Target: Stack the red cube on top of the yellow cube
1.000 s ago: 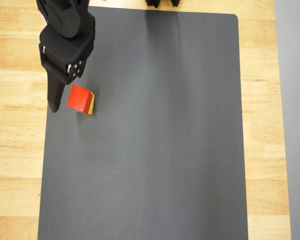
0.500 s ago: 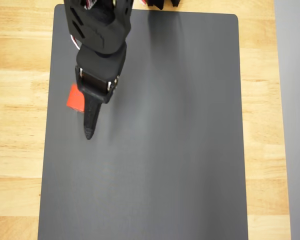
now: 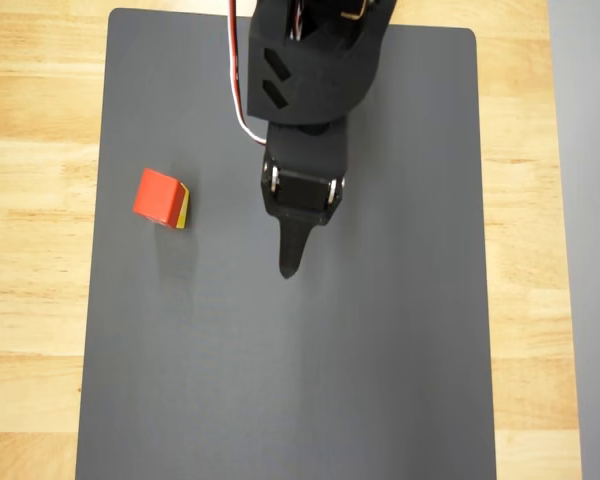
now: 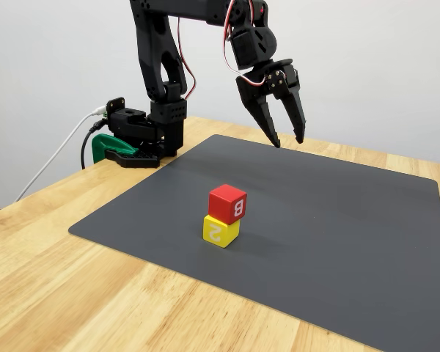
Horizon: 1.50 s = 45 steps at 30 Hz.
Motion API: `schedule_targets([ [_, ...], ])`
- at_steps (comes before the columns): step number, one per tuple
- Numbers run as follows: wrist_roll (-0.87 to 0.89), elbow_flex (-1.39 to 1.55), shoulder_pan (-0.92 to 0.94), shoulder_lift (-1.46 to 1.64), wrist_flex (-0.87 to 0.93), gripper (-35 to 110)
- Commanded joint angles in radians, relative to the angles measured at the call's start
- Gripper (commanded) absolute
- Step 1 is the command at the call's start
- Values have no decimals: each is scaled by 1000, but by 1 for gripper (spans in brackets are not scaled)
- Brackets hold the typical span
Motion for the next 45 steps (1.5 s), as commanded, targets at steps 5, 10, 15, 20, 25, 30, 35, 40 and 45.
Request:
schedule_targets([
  [5,-44,120,-15,97,-98,2],
  [10,-46,184,-35,130,-140,0],
  [15,-28,273,-60,213,-164,3],
  [20,5,445,-66,399,-259,1],
  [25,6,525,-84,517,-224,1],
  [30,-9,595,-80,620,-210,2],
  [35,-20,652,-71,707,-190,2],
  [40,-25,704,-71,785,-170,1],
  [45,-32,742,-75,845,-150,0],
])
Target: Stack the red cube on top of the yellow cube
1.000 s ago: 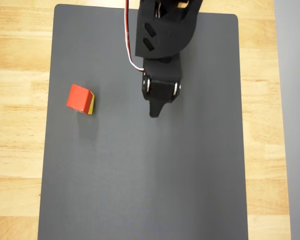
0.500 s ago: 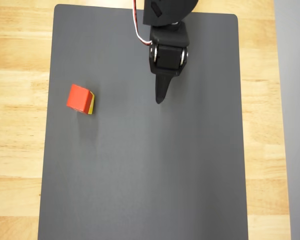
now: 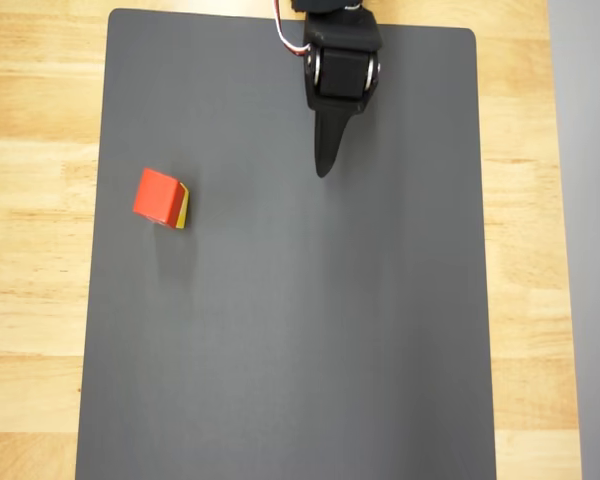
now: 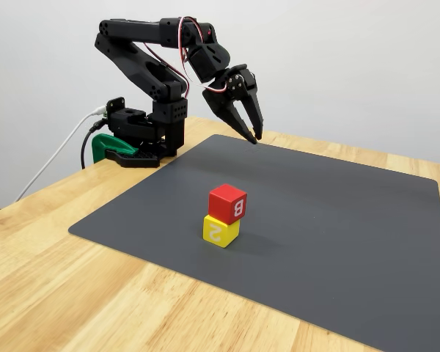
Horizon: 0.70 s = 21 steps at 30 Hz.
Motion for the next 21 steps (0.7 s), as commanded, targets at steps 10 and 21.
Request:
schedule_targets([
  [10,-17,54,15,155,61,0],
  [21,-18,104,26,319,137,0],
])
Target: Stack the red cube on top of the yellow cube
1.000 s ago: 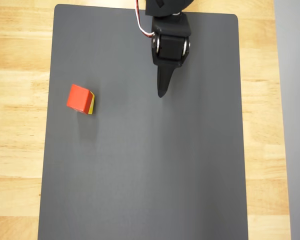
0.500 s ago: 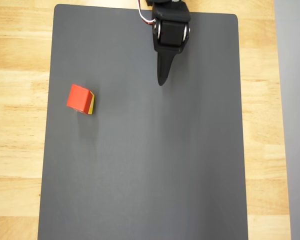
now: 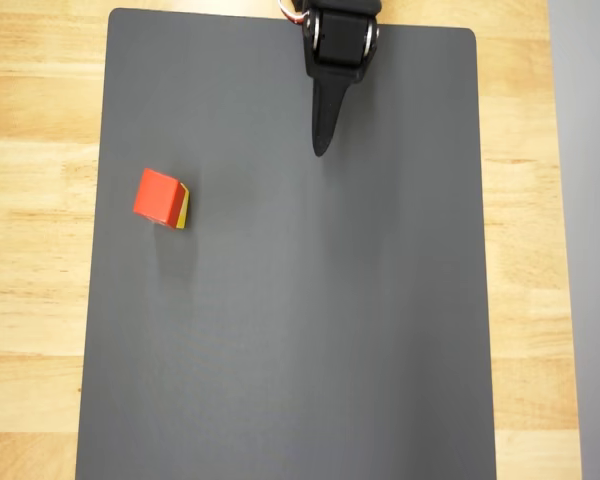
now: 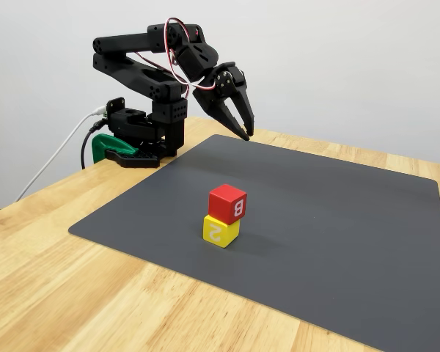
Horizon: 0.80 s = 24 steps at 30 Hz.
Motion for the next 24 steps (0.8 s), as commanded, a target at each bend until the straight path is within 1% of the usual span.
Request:
schedule_targets([
  [1,-9,20,6,63,26,0],
  [11,5,58,21,219,112,0],
  [24,2,60,18,225,115,0],
])
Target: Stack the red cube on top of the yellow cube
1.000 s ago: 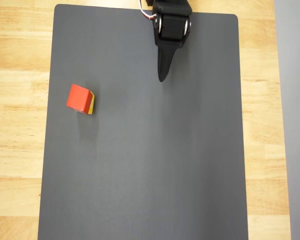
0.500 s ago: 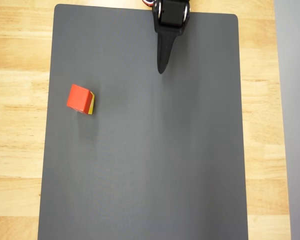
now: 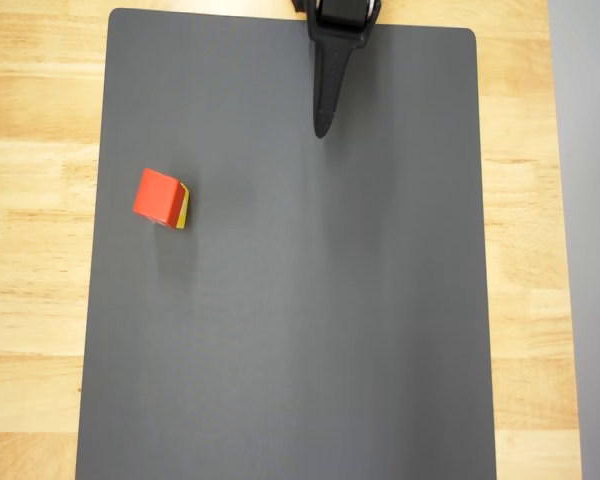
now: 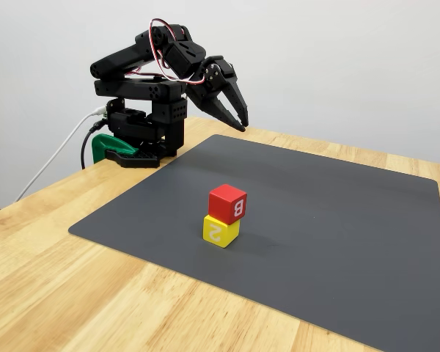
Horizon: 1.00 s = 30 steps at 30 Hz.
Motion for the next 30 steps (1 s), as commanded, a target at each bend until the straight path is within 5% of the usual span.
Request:
schedule_targets([
  [1,-5,8,9,5,8,0],
  [30,-6,11,9,5,5,0],
])
